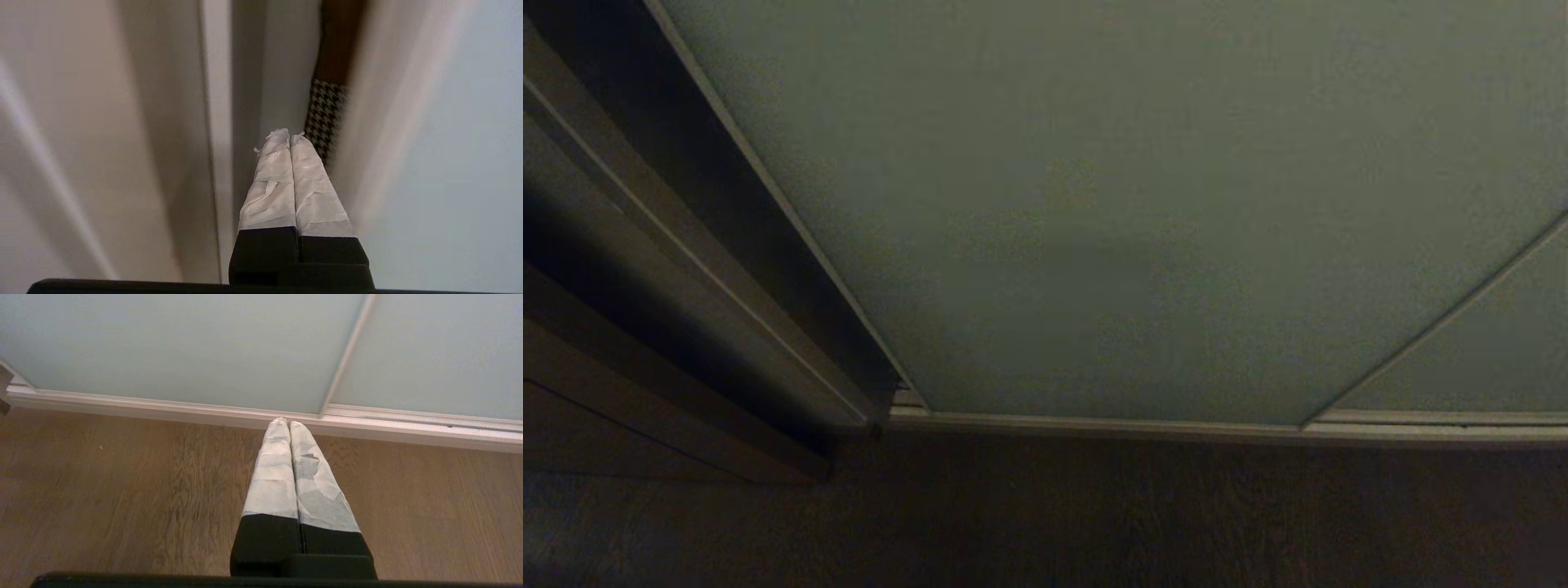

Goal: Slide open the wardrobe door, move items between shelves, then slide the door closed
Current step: Open the door

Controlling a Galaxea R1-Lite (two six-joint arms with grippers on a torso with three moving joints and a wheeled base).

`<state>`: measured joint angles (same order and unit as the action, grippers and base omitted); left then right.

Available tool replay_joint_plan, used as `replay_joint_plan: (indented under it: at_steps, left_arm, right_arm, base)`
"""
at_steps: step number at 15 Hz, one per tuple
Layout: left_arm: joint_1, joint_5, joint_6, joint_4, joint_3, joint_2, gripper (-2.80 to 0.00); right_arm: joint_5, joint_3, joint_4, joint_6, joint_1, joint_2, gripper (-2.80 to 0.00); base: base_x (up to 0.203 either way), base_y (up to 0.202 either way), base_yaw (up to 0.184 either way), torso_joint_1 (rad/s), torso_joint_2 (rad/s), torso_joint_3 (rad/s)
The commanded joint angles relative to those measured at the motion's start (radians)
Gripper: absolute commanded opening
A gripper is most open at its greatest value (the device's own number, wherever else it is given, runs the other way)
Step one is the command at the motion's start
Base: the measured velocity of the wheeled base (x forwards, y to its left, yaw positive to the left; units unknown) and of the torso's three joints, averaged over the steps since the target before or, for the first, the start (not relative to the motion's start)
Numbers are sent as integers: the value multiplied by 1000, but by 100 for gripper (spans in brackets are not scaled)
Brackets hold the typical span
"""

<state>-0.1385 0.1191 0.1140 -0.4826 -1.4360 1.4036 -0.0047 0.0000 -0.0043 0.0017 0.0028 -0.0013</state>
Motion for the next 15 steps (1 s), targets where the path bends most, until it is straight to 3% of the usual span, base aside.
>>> replay_joint_plan:
  at_steps: [1,5,11,15]
  left_arm:
    - [-1,-3,1,3,-7,-11,-280]
    - [8,-1,6,82,-65,50,-280]
    - [128,-1,8,272,-208,156,-280]
    - [207,-11,5,294,-240,168,-280]
  right_arm:
    - [0,0,0,0,0,0,-280]
    - [0,0,0,0,0,-1,-280]
    - [0,0,0,0,0,0,-280]
    - [0,0,0,0,0,-1,-280]
  base:
    - [0,0,0,0,0,0]
    - [0,0,0,0,0,0]
    - [0,0,0,0,0,0]
    - [0,0,0,0,0,0]
